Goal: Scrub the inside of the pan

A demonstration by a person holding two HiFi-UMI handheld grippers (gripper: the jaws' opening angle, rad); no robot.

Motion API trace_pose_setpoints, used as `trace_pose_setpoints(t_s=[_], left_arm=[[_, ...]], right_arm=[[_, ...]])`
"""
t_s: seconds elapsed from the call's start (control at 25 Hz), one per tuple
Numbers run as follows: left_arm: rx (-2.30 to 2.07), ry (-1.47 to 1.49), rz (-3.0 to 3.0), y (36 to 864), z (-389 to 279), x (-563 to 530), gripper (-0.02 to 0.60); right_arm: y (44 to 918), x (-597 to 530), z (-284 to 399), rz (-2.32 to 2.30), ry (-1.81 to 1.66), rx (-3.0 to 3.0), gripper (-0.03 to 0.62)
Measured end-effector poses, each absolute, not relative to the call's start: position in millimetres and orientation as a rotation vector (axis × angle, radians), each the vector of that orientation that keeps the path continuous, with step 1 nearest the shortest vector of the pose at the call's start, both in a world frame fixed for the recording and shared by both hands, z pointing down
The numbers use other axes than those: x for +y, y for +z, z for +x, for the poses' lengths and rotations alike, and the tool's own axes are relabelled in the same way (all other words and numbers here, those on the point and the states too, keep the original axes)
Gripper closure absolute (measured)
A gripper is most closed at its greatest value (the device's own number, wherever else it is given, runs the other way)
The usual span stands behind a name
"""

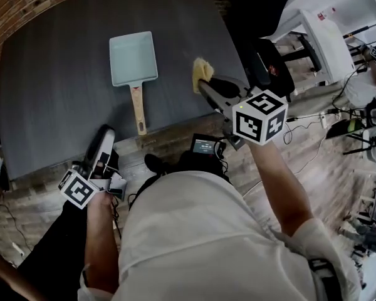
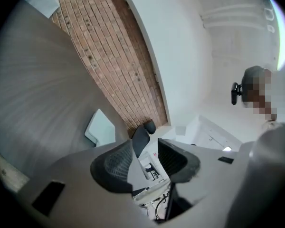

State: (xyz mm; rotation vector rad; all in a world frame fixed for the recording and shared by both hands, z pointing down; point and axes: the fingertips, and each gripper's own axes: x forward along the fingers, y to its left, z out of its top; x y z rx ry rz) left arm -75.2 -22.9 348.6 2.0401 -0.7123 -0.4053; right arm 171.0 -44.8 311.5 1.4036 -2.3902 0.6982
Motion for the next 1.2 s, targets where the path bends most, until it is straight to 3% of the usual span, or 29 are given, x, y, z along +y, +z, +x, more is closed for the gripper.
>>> trace_pose_setpoints(t_s=[0.44,1.2], left_arm=[[-0.606,-0.5,2.152,284.4,-24.9,36.7,0.539],[-0.545,-0.447,2.22,252.5,112.2,125.8,0.548]], right_arm=[[283.5,8.2,208.7,1.388,0.768,-2.521,0.551],[277.6,104.1,314.7,1.366,0.772,-2.592,0.553]])
